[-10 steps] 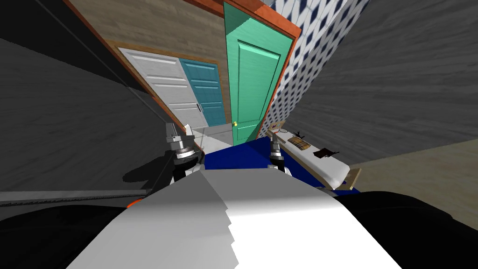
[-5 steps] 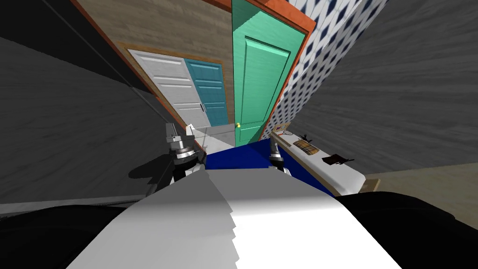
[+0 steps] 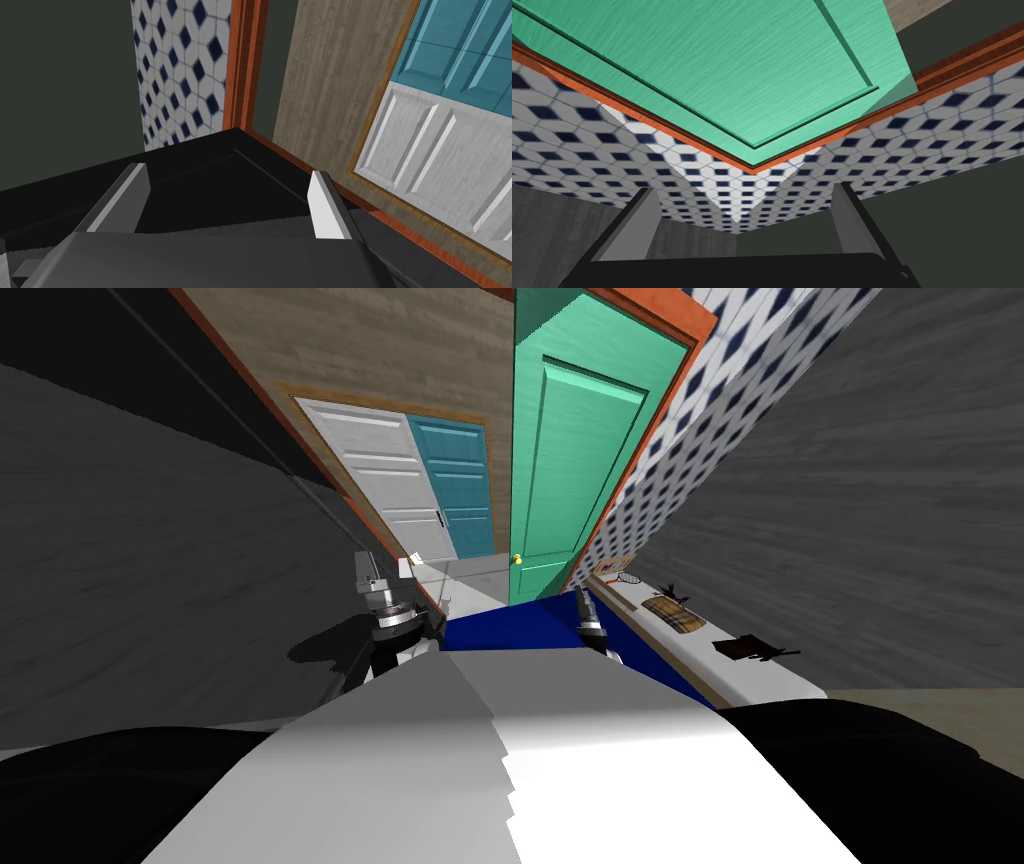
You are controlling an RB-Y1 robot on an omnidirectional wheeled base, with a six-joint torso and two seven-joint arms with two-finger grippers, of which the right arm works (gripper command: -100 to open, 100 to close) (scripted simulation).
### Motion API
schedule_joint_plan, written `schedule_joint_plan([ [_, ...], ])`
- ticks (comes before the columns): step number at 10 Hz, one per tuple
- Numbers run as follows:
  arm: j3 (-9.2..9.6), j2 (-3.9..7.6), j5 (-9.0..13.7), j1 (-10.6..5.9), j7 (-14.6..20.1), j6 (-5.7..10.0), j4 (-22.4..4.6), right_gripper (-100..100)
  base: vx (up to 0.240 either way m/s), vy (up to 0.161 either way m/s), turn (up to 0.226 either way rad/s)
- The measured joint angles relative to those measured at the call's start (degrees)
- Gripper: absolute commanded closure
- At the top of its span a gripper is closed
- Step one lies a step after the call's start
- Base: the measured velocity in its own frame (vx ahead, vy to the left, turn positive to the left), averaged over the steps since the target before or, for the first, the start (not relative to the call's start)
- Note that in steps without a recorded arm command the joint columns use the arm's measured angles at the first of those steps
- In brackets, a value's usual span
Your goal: Pull the door open
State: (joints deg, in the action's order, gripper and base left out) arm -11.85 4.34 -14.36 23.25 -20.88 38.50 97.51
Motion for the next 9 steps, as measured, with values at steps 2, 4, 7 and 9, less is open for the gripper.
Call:
schedule_joint_plan([
  [2,-1.18,-0.1,-1.77,-0.79,-2.74,1.78,-3.63,-100,0.124,0.045,0.102],
  [4,-2.1,-0.32,-3.65,-1.04,-5.33,2.77,-5.7,-100,0.093,0.029,0.092],
  [7,-3.69,-0.25,-6.32,-1.59,-8.79,3.91,-8.92,-100,0.129,0.036,0.097],
  [9,-4.78,-0.46,-8.03,-1.96,-11.33,5.35,-11.69,-100,0.108,0.021,0.095],
])
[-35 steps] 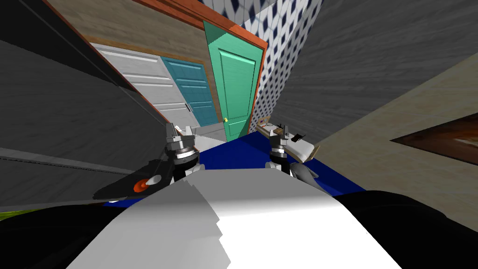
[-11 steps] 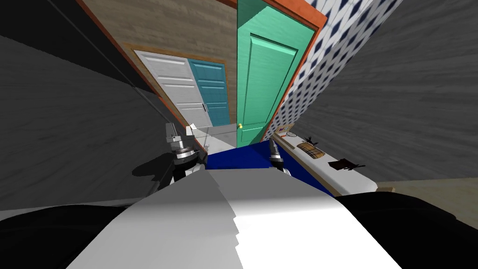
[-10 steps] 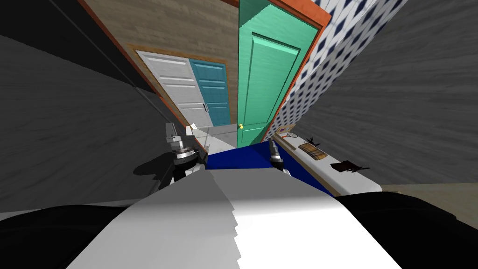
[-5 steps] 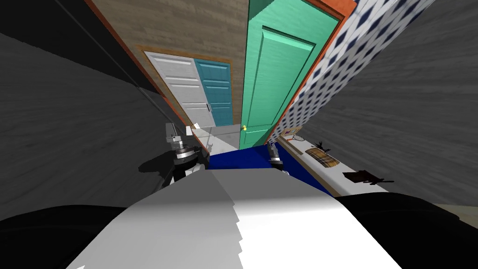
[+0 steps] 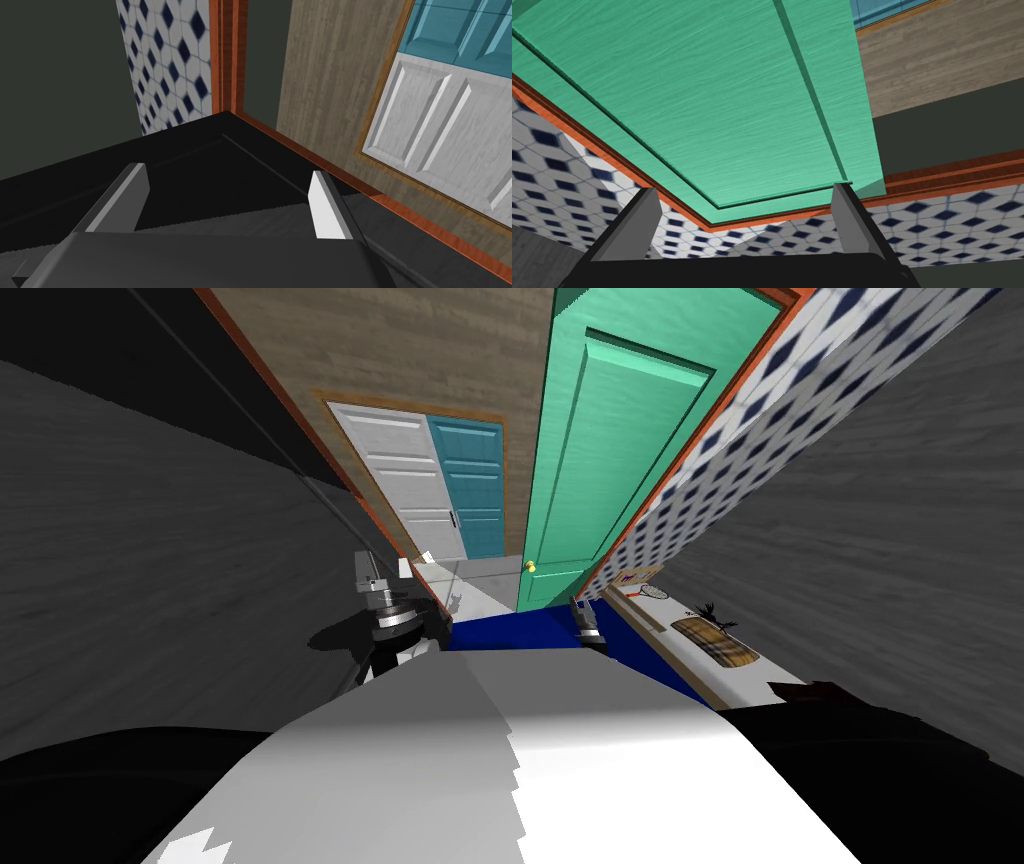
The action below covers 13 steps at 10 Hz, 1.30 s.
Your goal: Pull the door open
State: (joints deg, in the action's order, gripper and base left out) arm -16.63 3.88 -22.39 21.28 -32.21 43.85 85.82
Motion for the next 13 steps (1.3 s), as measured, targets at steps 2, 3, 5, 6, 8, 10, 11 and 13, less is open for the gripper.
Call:
schedule_joint_plan([
  [2,-1.04,-0.19,-1.75,-0.46,-2.43,1.09,-2.5,-100,0.109,0.024,0.09],
  [3,-1.53,-0.35,-2.6,-0.63,-3.64,1.63,-3.71,-100,0.11,0.03,0.093],
  [5,-2.47,-0.76,-4.29,-1.12,-6.08,2.69,-6.13,-100,0.111,0.019,0.077],
  [6,-3.0,-0.95,-5.11,-1.62,-7.38,3.31,-7.73,-100,0.105,0.014,0.109],
  [8,-4.07,-1.14,-6.58,-2.05,-9.63,4.67,-10.37,-100,0.116,0.015,0.072],
  [10,-4.8,-1.58,-8.18,-2.16,-11.55,5.2,-11.82,-100,0.122,0.016,0.083],
  [11,-5.36,-1.61,-8.83,-2.41,-12.57,5.87,-13.22,-100,0.118,0.01,0.052],
  [13,-6.14,-2.09,-10.22,-2.81,-14.6,6.81,-15.22,-100,0.112,0.01,0.092],
])
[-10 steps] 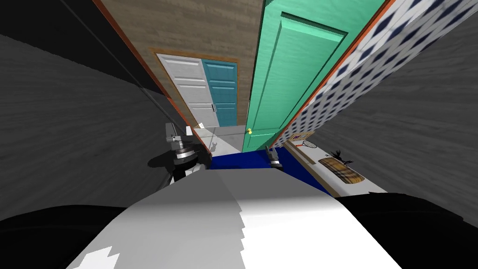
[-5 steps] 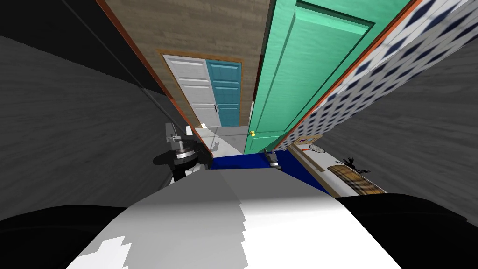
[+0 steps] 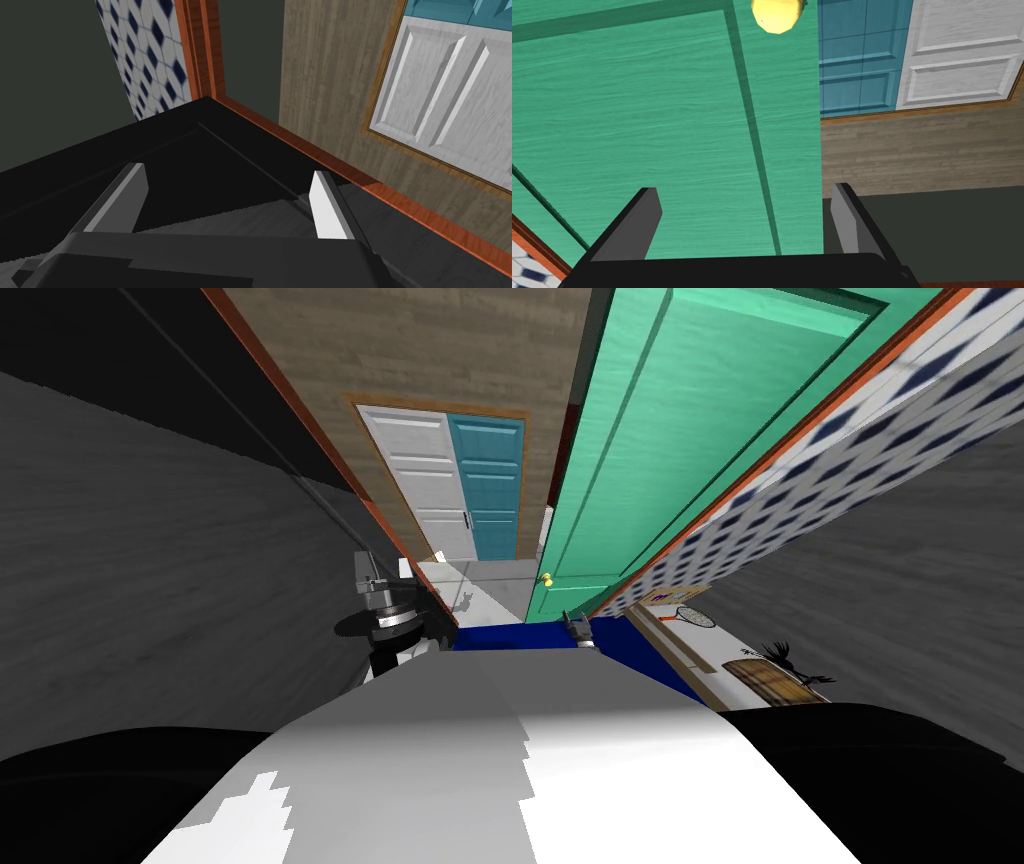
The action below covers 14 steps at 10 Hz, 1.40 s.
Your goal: Pull the door open
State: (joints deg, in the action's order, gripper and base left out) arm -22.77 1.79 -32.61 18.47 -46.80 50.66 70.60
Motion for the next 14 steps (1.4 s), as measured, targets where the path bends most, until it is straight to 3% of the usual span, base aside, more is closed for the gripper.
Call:
schedule_joint_plan([
  [6,-3.11,-1.72,-4.92,-1.65,-7.16,3.33,-7.85,-100,0.152,-0.022,0.082],
  [9,-3.96,-2.53,-6.49,-1.85,-9.29,4.32,-9.75,-100,0.113,-0.017,0.074],
  [11,-4.66,-0.72,-5.81,-1.78,-8.77,4.32,-10.1,-100,0.1,0.083,0.078],
  [14,-6.26,1.4,-4.34,-2.33,-8.89,5.4,-12.69,-100,0.149,0.069,0.122],
])
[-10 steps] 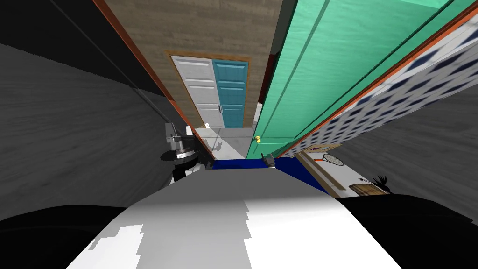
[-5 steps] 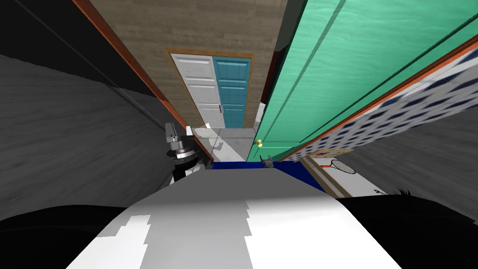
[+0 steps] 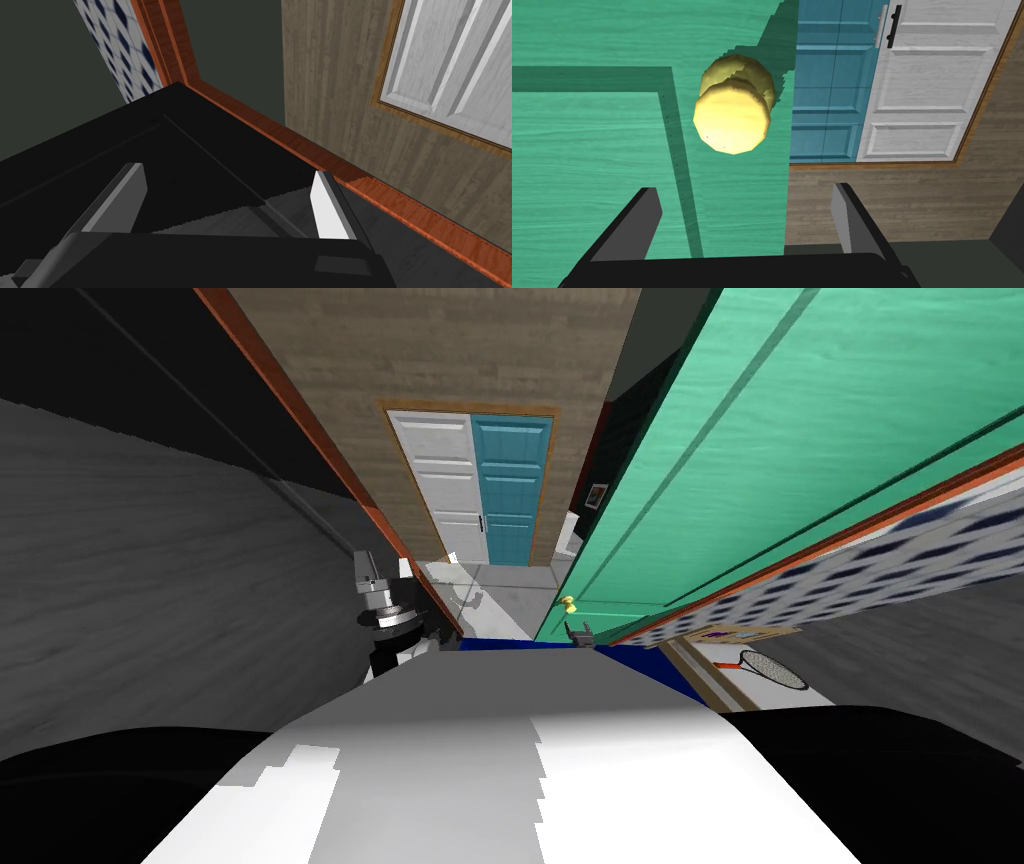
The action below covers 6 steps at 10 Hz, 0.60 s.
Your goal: Pull the door open
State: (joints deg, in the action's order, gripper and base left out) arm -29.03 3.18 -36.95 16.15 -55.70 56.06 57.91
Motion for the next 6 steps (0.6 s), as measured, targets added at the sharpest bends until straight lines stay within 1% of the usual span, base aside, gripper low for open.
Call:
schedule_joint_plan([
  [1,-0.42,0.59,0.4,-0.29,0.15,0.01,-0.57,-100,0.123,-0.013,0.047],
  [2,-0.91,1.05,0.83,-0.77,-0.05,0.48,-1.89,-100,0.168,0.002,0.119],
  [3,-1.66,1.52,1.5,-1.03,-0.4,1.34,-3.51,-100,0.193,0.002,0.105],
  [4,-2.19,1.79,1.99,-1.25,-0.46,1.68,-4.27,-100,0.191,-0.023,0.085],
  [5,-2.6,2.03,2.38,-1.35,-0.31,1.78,-4.73,-100,0.084,-0.015,0.019],
  [6,-2.64,2.06,2.42,-1.38,-0.27,1.8,-4.76,100,-0.01,-0.002,-0.025],
])
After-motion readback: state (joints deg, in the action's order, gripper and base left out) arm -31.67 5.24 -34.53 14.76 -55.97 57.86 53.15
